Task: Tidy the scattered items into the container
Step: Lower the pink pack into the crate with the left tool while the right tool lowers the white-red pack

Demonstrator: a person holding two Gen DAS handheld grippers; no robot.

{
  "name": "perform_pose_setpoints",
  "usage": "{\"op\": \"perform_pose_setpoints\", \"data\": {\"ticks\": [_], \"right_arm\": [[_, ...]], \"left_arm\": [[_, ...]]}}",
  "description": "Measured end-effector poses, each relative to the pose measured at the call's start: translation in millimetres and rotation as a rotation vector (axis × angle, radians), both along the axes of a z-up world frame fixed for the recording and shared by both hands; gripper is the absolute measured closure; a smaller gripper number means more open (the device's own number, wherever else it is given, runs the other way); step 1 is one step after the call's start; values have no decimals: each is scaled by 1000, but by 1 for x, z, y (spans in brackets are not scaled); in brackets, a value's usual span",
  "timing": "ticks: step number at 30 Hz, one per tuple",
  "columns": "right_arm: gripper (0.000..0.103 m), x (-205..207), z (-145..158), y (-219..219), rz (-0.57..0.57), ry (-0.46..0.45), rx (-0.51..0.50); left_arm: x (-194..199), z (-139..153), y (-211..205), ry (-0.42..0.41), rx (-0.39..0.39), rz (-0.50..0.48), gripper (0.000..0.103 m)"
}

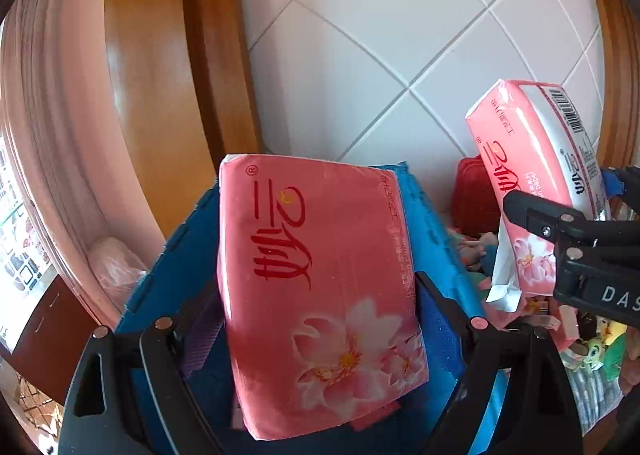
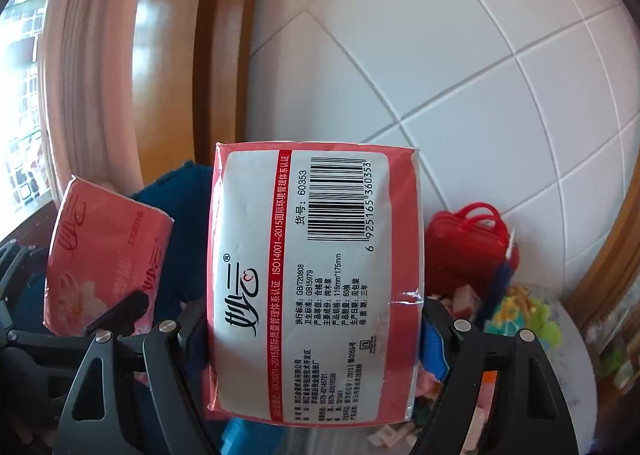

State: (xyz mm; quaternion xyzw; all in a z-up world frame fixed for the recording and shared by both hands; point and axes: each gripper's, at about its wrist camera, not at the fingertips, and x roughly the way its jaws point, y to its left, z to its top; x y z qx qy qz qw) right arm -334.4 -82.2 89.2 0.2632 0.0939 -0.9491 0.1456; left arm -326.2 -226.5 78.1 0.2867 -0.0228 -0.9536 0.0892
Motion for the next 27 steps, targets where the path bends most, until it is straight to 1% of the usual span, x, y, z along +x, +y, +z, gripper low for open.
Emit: {"op": "perform_pose_setpoints", "data": {"ticks": [1, 3, 5, 6, 7, 9, 11, 14, 16, 20, 21, 23, 25, 27], "right_arm": [[22, -7, 1, -17, 7, -7, -8], [22, -20, 2, -48, 9, -14, -15], [22, -35, 3, -80, 4, -17, -15], [22, -44, 2, -95, -4, -25, -13], [22, -55, -7, -104, -17, -36, -15], [22, -81, -21, -122, -44, -96, -34], [22, -107, -44, -137, -71, -159, -26], [22, -138, -89, -155, -115, -242, 57], [22, -153, -127, -159, -139, -325, 97], [22, -171, -204, -154, -162, -506, 198], [22, -173, -221, -153, -165, -549, 229], [22, -175, -250, -148, -168, -631, 256], [22, -174, -275, -143, -172, -706, 286], [22, -172, -294, -142, -168, -755, 336]], "left_arm": [[-9, 1, -20, -16, 2, 10, 15], [-24, 0, -47, -44, 3, 22, 15], [-46, -2, -76, -92, 9, 17, 14], [-55, -7, -87, -122, 14, 18, 14], [-69, -12, -99, -161, 24, 16, 14], [-88, -32, -112, -239, 43, 15, 14], [-110, -56, -124, -322, 62, 11, 14], [-135, -101, -131, -450, 111, -9, 14], [-148, -134, -127, -548, 123, -26, 14], [-164, -195, -110, -732, 110, -69, 14], [-165, -209, -106, -774, 104, -74, 14], [-164, -234, -101, -852, 89, -75, 14], [-162, -254, -99, -898, 82, -68, 14], [-161, -267, -98, -929, 56, -59, 13]]}}
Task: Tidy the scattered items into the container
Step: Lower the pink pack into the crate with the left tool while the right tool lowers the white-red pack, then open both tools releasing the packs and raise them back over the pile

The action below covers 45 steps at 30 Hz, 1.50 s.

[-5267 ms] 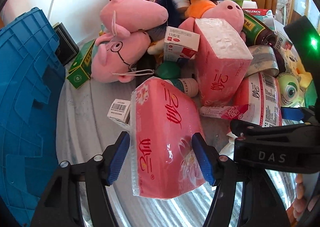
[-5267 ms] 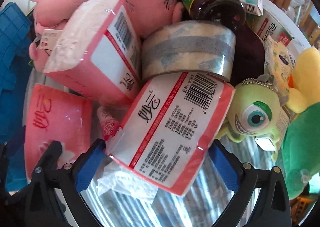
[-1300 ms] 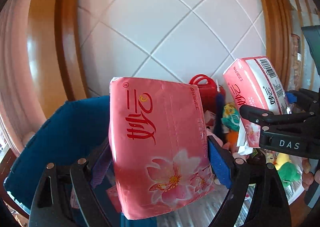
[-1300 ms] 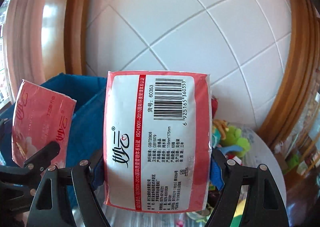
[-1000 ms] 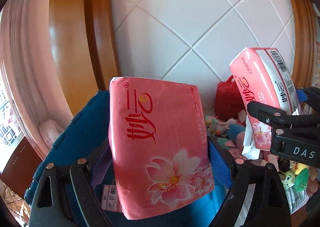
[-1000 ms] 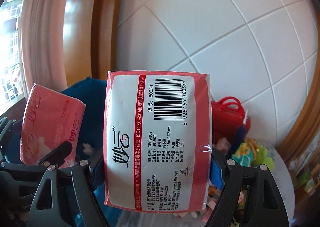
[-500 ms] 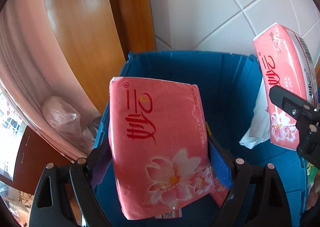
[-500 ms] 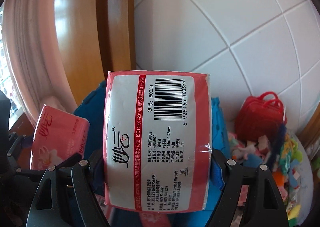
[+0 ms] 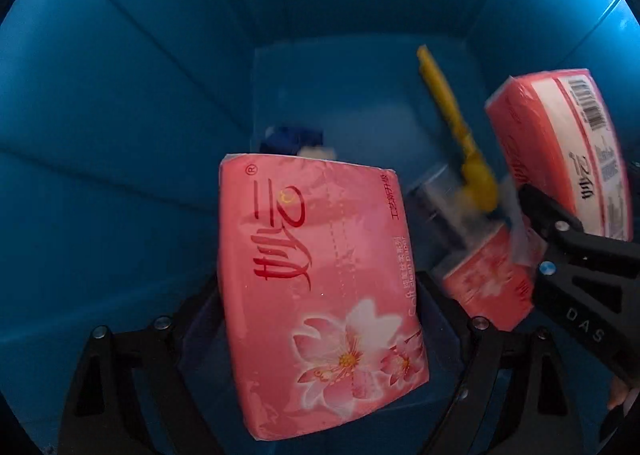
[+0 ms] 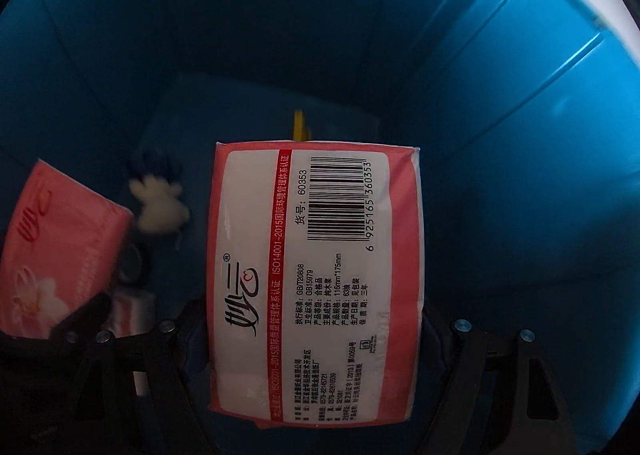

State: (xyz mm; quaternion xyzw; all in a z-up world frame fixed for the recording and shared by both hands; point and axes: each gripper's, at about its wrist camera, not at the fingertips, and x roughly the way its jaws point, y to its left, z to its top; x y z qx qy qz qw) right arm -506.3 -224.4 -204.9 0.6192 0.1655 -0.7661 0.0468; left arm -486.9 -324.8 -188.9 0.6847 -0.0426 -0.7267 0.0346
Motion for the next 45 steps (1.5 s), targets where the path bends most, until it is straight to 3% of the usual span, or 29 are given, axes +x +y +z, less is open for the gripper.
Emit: {"op": "perform_pose_setpoints", "data": {"ticks": [6, 14, 17, 19, 21, 31, 39, 42, 45], "right_arm": [[21, 10, -20, -4, 51, -46, 31], [19, 12, -20, 1, 28, -41, 34], [19, 10, -17, -5, 27, -36, 41], [10, 10, -13, -4, 21, -22, 37], [5, 4, -8, -6, 9, 4, 30], [3, -1, -2, -7, -15, 18, 3], [3, 8, 29, -5, -20, 35, -22], [3, 17, 50, -5, -18, 65, -46], [3, 30, 80, -1, -18, 125, -66]], "left_arm": [[2, -15, 7, -27, -47, -37, 11], [2, -18, -3, -12, -98, -79, 10], [-1, -5, -5, 29, -82, -52, 10], [-5, 11, -6, 89, -44, -36, 6], [-5, 16, -6, 120, -74, -42, 1], [0, 10, -3, 68, -70, -51, 1], [2, 24, -7, 77, -71, -43, 1], [7, 40, -13, 89, -42, -17, 1], [19, 68, -11, 157, -25, -26, 1]]}}
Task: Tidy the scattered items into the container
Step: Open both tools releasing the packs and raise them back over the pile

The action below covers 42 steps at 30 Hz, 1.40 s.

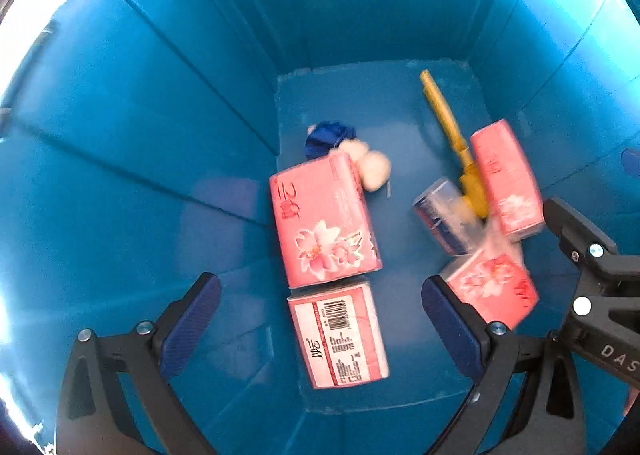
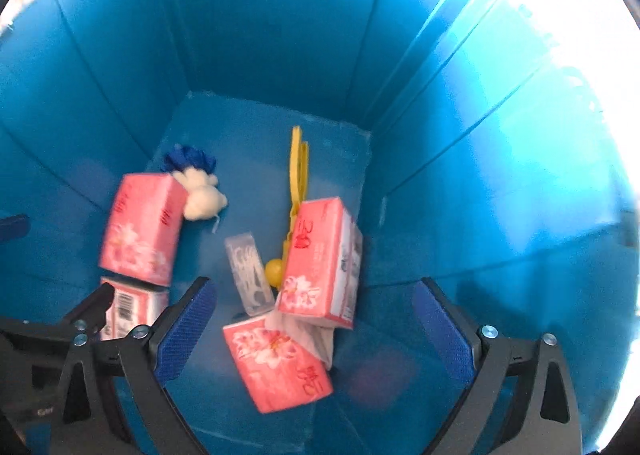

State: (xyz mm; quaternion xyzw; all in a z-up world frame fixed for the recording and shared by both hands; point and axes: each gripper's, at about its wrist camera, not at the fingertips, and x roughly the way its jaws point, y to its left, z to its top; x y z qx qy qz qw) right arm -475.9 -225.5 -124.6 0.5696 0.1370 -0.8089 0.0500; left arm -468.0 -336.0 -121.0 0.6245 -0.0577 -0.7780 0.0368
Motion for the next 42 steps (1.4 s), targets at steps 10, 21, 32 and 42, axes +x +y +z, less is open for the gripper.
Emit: {"op": "perform_pose_setpoints", "data": {"ticks": [10, 21, 32, 42], "right_arm": [[2, 80, 96, 26, 72, 206, -84], [1, 186, 134, 116, 84, 347, -212], [1, 275, 126, 268, 21, 424, -234], [0, 333, 92, 422, -159, 396, -225]], "left_arm": [[84, 93, 17, 238, 52, -84, 1], [184, 135, 77, 445, 71, -85, 1], [266, 156, 215, 638, 116, -134, 1], [290, 132, 342, 618, 207, -221, 1]]}}
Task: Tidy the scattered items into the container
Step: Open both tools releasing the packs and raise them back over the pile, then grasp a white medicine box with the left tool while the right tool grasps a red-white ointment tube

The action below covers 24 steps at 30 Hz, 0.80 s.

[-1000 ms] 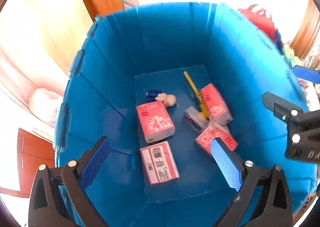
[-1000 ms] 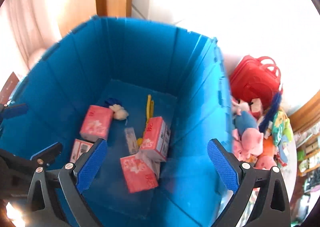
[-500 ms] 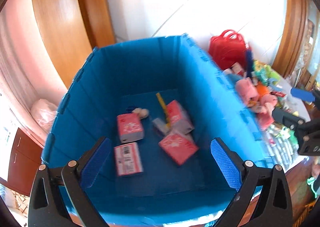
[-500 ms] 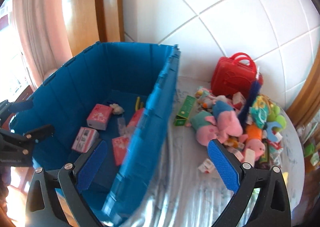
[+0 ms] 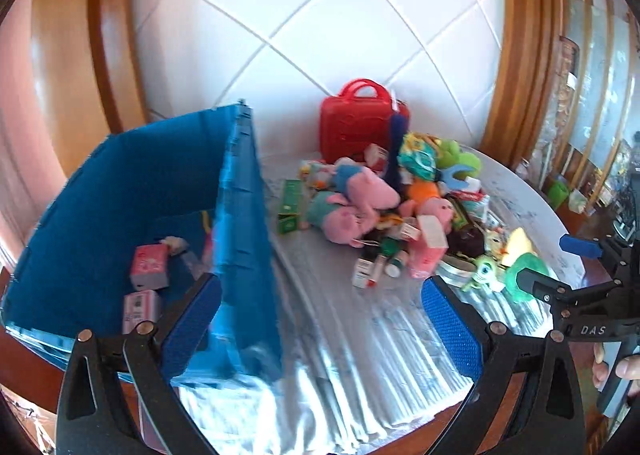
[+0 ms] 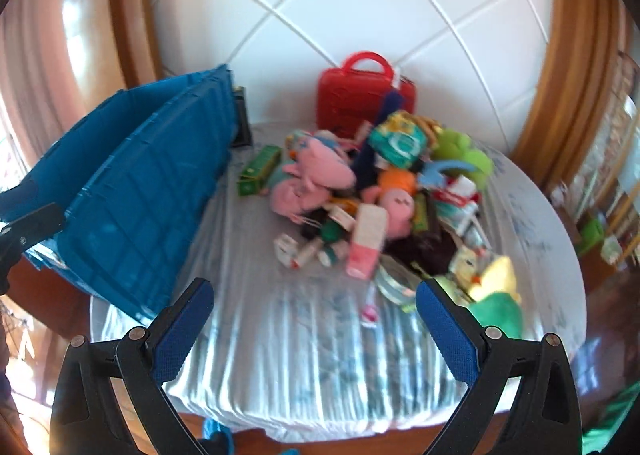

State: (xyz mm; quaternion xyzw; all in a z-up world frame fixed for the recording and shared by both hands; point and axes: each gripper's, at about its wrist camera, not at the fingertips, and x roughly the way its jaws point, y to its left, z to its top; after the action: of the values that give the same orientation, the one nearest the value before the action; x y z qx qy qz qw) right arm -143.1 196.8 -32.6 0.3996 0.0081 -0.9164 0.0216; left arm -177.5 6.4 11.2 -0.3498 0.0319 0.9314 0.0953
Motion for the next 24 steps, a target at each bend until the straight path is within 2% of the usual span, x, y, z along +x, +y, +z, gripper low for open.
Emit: {"op": "perform_pose_setpoints", "data": {"ticks": [4, 9, 17, 19, 22, 24], "right_arm": [[0, 6, -22, 37, -73, -22, -16], [0, 1, -58, 66, -131, -78, -71], [1, -37, -113, 74, -201, -138, -109], [8, -50, -126, 69, -213, -151, -110], [20, -66, -145, 66, -229, -176, -118], [24, -76, -161, 66, -241, -209, -129]], "left_arm": [[-6, -23, 31, -33, -6, -27, 1], [-20, -59, 54, -44, -52, -31, 2], [-66, -124, 56, -103, -39, -52, 4], [-81, -142, 57, -130, -41, -61, 11], [-104, -173, 60, -189, -39, -65, 15], [-117, -193, 60, -239, -34, -67, 18]]}}
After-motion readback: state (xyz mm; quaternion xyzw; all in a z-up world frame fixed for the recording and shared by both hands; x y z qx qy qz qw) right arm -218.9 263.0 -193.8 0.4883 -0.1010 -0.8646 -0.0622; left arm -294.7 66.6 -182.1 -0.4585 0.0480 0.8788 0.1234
